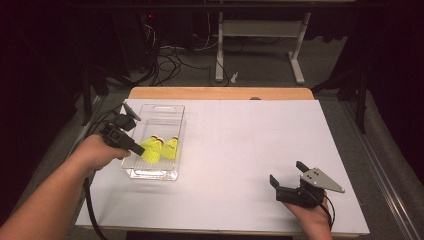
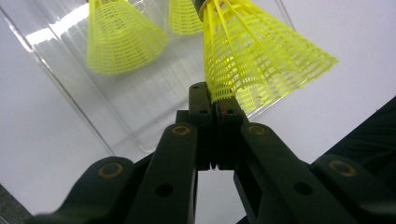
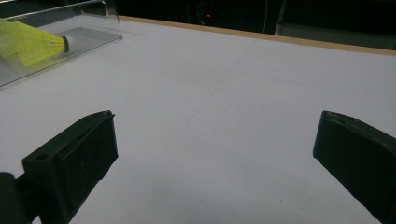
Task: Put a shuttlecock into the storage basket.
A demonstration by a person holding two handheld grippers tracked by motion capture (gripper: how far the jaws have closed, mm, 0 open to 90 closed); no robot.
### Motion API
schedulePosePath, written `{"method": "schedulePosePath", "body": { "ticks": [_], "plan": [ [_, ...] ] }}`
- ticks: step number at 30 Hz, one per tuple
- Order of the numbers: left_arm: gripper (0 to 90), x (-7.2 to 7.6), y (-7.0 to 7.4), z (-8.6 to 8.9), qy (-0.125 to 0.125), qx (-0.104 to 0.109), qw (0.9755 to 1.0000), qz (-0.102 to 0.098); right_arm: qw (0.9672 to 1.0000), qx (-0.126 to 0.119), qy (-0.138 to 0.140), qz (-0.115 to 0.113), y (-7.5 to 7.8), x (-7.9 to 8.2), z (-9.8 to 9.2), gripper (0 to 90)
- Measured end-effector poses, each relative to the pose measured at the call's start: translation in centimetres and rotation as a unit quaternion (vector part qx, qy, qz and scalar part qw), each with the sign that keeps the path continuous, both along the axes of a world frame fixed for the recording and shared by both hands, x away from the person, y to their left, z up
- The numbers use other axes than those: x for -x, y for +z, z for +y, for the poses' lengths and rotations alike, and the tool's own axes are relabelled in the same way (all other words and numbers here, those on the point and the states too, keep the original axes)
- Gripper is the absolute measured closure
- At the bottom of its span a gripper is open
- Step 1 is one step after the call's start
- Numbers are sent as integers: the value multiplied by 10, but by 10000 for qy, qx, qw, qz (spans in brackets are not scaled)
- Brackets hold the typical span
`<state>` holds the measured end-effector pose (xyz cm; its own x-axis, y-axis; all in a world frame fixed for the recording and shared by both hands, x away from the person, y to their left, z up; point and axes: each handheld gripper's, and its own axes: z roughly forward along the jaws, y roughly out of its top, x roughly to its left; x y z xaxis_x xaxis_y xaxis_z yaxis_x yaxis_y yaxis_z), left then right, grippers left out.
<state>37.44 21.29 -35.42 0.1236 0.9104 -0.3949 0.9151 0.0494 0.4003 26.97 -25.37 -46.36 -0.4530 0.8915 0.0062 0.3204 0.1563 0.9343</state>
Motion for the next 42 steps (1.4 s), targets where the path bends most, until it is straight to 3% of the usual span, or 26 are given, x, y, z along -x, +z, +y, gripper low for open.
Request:
{"method": "schedulePosePath", "body": {
  "ticks": [19,27,42],
  "plan": [
    [888,1,-2,18,90,-56,9999,-19,10000,26,20,31,-1,-1,1,3],
    [887,-1,-15,24,205,-110,9997,35,10000,18,25,48,-2,-1,1,3],
    [887,0,-39,23,90,-125,9997,208,10000,18,18,57,-2,-2,1,4]
  ]
}}
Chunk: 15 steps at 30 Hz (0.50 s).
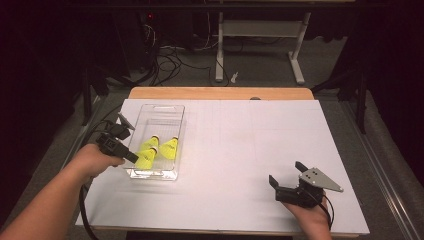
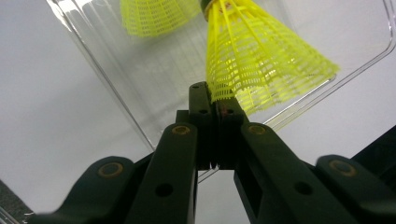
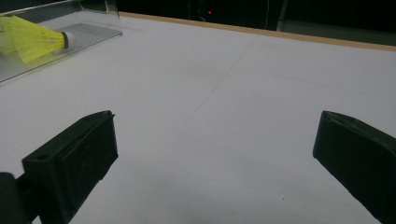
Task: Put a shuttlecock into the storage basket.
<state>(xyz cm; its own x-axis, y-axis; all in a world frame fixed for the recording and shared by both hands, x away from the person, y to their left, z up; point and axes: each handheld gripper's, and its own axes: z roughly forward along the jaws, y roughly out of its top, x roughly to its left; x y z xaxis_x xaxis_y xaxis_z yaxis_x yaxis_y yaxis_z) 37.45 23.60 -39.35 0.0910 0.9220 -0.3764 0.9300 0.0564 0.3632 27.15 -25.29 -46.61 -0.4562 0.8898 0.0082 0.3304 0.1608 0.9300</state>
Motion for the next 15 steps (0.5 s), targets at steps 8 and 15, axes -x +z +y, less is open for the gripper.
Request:
{"method": "schedulePosePath", "body": {
  "ticks": [8,15],
  "plan": [
    [887,0,-8,1,75,6,10000,35,10000,-1,3,-3,0,0,0,3],
    [887,-1,-10,1,92,-23,9999,42,10000,0,3,-1,0,0,0,3]
  ]
}}
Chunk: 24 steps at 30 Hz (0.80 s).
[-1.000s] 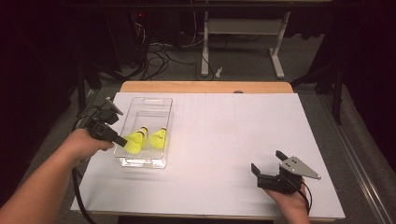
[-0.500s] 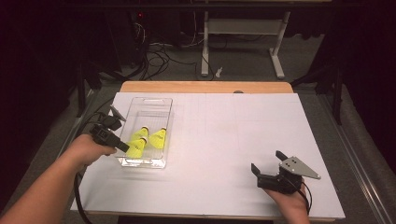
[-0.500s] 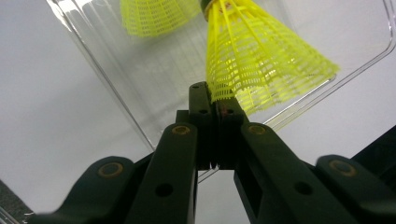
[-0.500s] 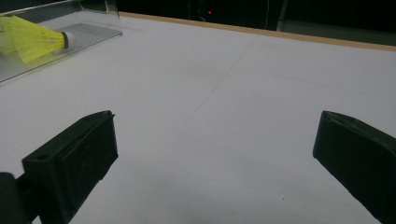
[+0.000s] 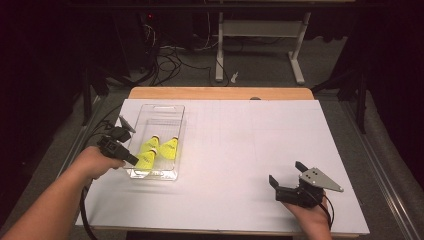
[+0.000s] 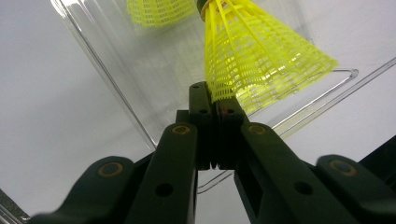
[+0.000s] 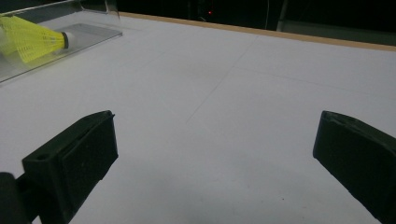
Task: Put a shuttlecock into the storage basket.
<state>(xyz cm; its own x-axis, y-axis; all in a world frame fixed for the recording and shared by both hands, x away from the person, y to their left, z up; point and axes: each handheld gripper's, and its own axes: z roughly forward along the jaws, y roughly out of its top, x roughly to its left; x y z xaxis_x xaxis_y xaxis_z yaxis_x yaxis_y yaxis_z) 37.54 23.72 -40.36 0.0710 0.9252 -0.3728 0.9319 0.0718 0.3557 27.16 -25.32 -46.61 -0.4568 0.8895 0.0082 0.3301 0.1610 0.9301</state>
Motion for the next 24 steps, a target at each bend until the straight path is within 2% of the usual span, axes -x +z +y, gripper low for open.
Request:
{"method": "schedulePosePath", "body": {
  "ticks": [9,17,24],
  "plan": [
    [882,0,-5,-4,2,-127,9999,-30,10000,-2,-3,-2,0,0,0,4],
    [880,1,-11,-9,-17,-424,9990,-138,10000,-12,4,-2,0,0,0,3],
    [879,0,-13,-11,-21,-490,9986,-213,10000,-13,7,-3,0,0,0,4]
  ]
}}
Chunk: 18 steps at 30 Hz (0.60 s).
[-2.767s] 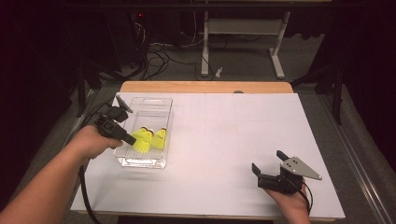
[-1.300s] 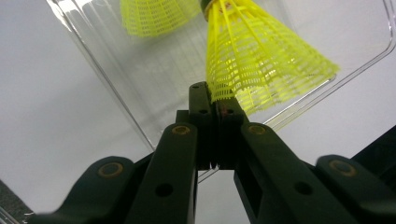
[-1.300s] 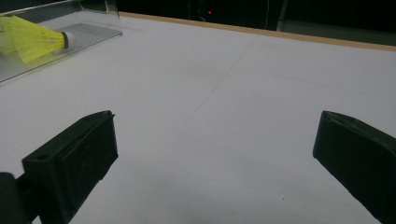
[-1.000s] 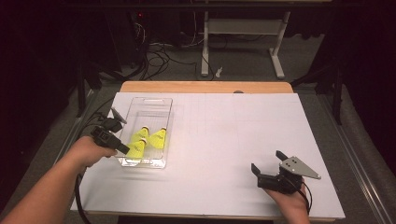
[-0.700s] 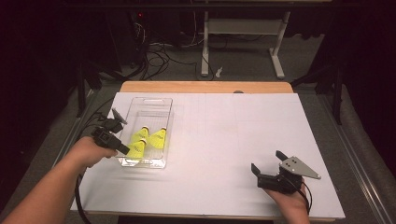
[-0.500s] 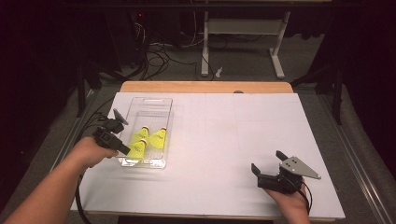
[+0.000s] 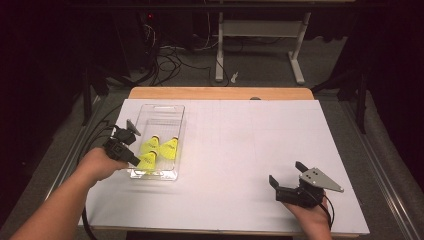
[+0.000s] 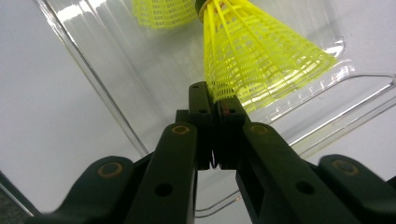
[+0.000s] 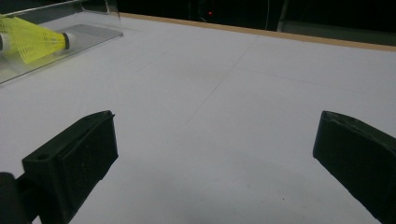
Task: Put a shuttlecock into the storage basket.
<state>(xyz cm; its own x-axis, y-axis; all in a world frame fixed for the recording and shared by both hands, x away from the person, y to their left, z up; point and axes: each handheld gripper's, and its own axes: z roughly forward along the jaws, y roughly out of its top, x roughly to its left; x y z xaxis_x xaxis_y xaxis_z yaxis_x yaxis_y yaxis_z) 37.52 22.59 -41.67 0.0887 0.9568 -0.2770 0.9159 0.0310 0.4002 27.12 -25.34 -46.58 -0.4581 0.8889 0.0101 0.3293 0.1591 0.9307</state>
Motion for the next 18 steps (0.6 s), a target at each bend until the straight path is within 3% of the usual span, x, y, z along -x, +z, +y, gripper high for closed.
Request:
{"method": "schedulePosePath", "body": {
  "ticks": [12,18],
  "plan": [
    [854,-1,0,-1,42,39,10000,-49,10000,-14,4,1,0,0,0,3],
    [703,1,1,-3,7,95,9999,86,10000,-17,6,2,0,0,0,3]
  ]
}}
